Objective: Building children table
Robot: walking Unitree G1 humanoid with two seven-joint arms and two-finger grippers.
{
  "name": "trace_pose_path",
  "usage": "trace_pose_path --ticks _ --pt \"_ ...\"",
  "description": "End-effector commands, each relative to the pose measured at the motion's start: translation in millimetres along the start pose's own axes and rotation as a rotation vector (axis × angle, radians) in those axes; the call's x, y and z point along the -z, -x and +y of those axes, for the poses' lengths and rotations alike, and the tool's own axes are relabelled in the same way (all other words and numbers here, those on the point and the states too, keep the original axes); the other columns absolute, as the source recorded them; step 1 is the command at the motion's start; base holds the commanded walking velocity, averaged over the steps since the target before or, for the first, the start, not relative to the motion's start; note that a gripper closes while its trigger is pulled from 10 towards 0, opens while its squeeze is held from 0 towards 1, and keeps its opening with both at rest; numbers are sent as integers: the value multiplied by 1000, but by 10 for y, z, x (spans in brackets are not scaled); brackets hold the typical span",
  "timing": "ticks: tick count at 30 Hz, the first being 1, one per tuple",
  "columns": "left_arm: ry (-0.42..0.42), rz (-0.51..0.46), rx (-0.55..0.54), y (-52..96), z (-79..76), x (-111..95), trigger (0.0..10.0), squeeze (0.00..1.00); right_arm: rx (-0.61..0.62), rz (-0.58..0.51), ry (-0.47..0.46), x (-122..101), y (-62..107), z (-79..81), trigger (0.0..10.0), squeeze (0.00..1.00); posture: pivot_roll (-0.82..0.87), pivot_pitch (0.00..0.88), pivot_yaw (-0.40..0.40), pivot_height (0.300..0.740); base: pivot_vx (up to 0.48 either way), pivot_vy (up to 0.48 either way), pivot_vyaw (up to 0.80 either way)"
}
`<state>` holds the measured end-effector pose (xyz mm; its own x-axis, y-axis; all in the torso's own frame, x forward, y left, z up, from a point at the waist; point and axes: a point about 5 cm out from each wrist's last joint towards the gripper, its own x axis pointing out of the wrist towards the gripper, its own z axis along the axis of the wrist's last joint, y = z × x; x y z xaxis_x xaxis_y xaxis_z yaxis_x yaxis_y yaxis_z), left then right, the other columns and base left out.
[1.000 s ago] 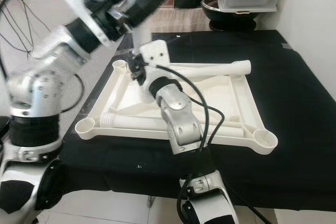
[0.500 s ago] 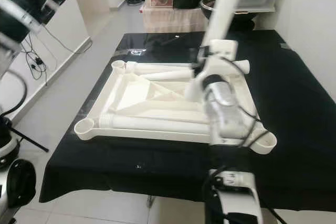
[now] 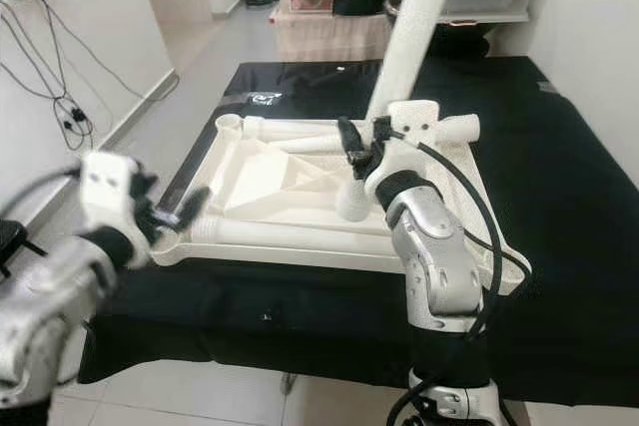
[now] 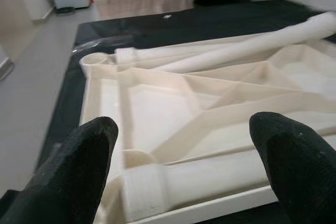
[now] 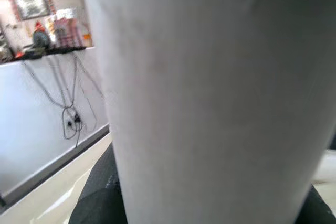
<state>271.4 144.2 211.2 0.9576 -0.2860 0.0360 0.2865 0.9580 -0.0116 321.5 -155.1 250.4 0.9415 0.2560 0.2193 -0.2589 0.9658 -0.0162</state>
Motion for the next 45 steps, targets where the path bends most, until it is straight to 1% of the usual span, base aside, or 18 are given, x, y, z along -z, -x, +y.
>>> trace_pose_path --ticks 1,7,11,16,19,22,23,25,26,29,31,34,36,39,41,42,44,45 --pt "-8 3 -5 20 -28 12 10000 0 -60 -39 -6 -61 31 67 10000 0 16 30 28 740 0 0 0" --pt "-9 -5 -9 31 -60 15 10000 0 -90 -36 -1 -80 75 85 10000 0 15 28 28 740 0 0 0" --pt "-8 -12 -11 39 -98 18 10000 0 -86 -10 13 -24 102 78 10000 0 13 26 28 740 -261 0 0" --pt "-8 -13 -11 40 -105 19 10000 0 -85 -5 16 -13 105 73 10000 0 12 26 28 740 -274 0 0" --pt "-7 -13 -7 37 -124 24 10000 0 -69 23 30 52 118 39 10000 0 10 24 27 740 -277 0 0" --pt "-4 -10 3 33 -146 36 10000 0 11 75 77 185 137 -62 10000 0 6 25 29 740 -275 0 0" --pt "-4 -10 3 33 -146 36 10000 0 11 75 77 185 137 -62 10000 0 6 25 29 740 -270 0 0" --pt "-3 -9 5 31 -152 42 10000 0 57 105 97 253 154 -117 10000 0 5 26 29 740 -274 0 0" --pt "-3 -9 5 31 -152 42 10000 0 57 105 97 253 154 -117 10000 0 5 26 29 740 -277 0 0" --pt "-1 -4 8 29 -155 62 10000 0 115 164 79 382 211 -181 10000 0 3 28 30 740 -172 0 0" --pt "-22 2 13 31 -150 90 10000 0 119 188 62 448 246 -166 10000 0 4 27 31 740 0 0 -800" --pt "-40 16 20 49 -137 168 10000 0 117 224 116 559 301 -110 10000 0 4 24 32 740 0 0 -800" --pt "-46 21 22 57 -133 195 10000 0 122 236 122 595 318 -98 10000 0 5 24 32 740 0 0 -800" --pt "-70 78 11 112 -84 391 10000 0 134 271 108 743 399 -44 10000 0 8 22 33 740 0 0 -800" --pt "-77 125 -11 161 -47 539 10000 0 134 276 96 788 444 -2 10000 0 10 21 31 740 0 0 -800" --pt "-77 125 -11 161 -47 539 10000 0 134 276 96 788 444 -2 10000 0 10 21 31 740 0 0 -800" --pt "-86 164 -21 221 -39 681 10000 0 129 287 75 843 507 55 10000 0 9 21 31 740 0 0 -800" --pt "-96 183 -25 258 -45 753 10000 0 120 296 81 880 546 98 10000 0 8 23 31 740 0 0 -800"
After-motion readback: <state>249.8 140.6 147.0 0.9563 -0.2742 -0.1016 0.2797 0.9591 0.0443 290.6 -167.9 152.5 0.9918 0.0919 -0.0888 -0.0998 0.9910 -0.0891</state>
